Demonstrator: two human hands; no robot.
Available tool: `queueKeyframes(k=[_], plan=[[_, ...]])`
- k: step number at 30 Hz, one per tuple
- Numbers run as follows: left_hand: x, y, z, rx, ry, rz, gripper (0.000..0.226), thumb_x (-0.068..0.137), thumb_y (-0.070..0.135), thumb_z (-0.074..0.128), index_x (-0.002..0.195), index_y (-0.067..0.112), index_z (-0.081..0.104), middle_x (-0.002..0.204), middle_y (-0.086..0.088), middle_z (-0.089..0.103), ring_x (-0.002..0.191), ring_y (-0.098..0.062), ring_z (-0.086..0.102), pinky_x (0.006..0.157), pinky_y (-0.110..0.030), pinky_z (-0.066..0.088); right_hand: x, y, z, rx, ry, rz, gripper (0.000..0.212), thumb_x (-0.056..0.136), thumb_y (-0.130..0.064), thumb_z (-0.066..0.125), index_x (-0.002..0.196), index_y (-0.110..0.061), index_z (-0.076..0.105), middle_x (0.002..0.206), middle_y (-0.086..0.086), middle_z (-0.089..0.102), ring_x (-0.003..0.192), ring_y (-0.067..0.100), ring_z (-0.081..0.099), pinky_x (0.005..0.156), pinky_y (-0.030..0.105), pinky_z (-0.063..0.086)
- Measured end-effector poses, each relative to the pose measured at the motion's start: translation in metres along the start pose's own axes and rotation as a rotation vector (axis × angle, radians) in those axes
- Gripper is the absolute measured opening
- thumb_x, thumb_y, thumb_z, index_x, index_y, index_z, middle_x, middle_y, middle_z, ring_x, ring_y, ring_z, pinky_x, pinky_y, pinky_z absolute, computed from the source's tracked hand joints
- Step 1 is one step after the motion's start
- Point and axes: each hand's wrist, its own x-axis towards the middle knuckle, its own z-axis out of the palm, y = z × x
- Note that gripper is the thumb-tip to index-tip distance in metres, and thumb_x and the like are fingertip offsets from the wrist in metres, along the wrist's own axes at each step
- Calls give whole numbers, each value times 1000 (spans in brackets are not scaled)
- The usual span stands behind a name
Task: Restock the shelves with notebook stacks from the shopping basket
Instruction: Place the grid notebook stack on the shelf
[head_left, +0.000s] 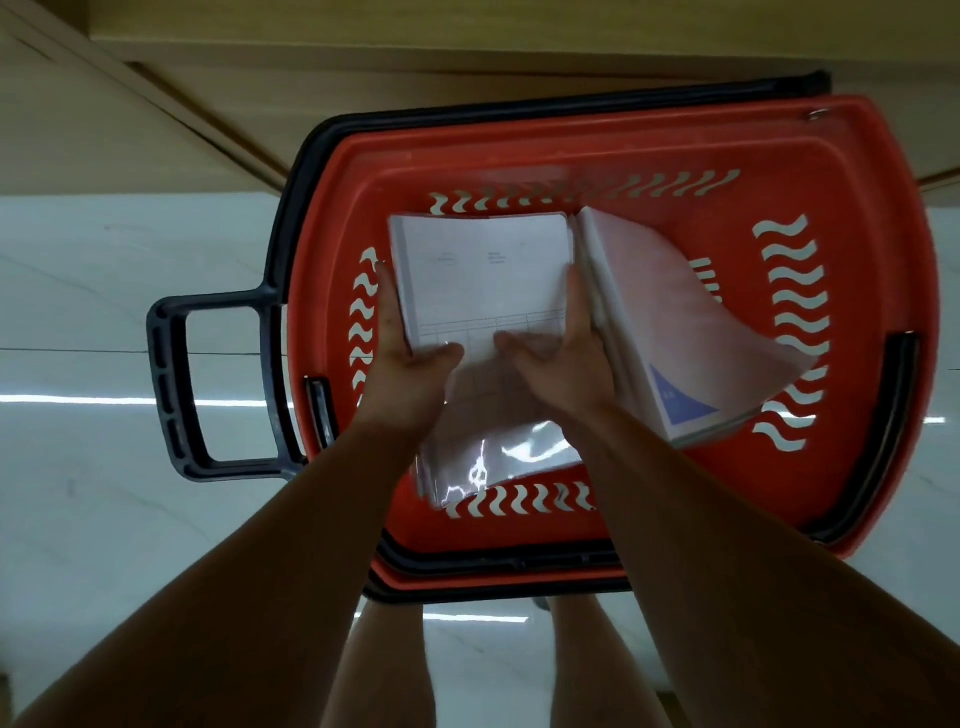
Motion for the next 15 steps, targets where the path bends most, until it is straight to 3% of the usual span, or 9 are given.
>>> queueKeyframes(k=[2,4,6,10,12,15], plan=[[-4,2,-3,-11,-41,-13,95,96,-3,59,162,44,9,137,16,56,120,-7,62,105,-40,54,-3,1,-2,28,-35,-7,119,75,-63,79,161,-50,-3,161,6,41,140,27,48,109,48,49],[-8,3,-3,-26,-42,-11,92,95,0,60,159,49,16,144,12,57,129,-22,59,107,-52,52,-5,4,-4,72,-50,-14,114,84,-51,81,162,-47,-1,163,1,36,144,24,43,112,46,45],[-13,4,-4,-35,-31,3,91,94,2,59,157,52,18,149,7,56,133,-27,57,106,-58,50,-6,5,-8,112,-56,-21,110,85,-47,81,162,-49,2,162,-6,38,143,16,42,111,40,45],[-28,10,-6,-39,-33,47,92,97,0,56,155,59,17,151,7,55,132,-20,60,107,-54,51,-13,-1,-19,157,-90,-53,106,89,-39,80,164,-43,6,162,-10,36,134,3,34,103,28,41],[-35,19,-8,-46,-43,59,92,99,-3,55,148,66,19,148,11,57,128,-16,62,107,-51,52,-19,-6,-24,172,-93,-69,105,88,-40,79,164,-44,6,164,-9,32,143,9,34,109,33,42],[-43,38,-11,-21,-61,84,87,97,-4,58,156,51,26,139,19,62,129,-11,60,111,-44,49,-38,-22,-34,182,-43,-74,105,86,-44,80,163,-42,8,166,-9,31,149,17,35,117,42,42]])
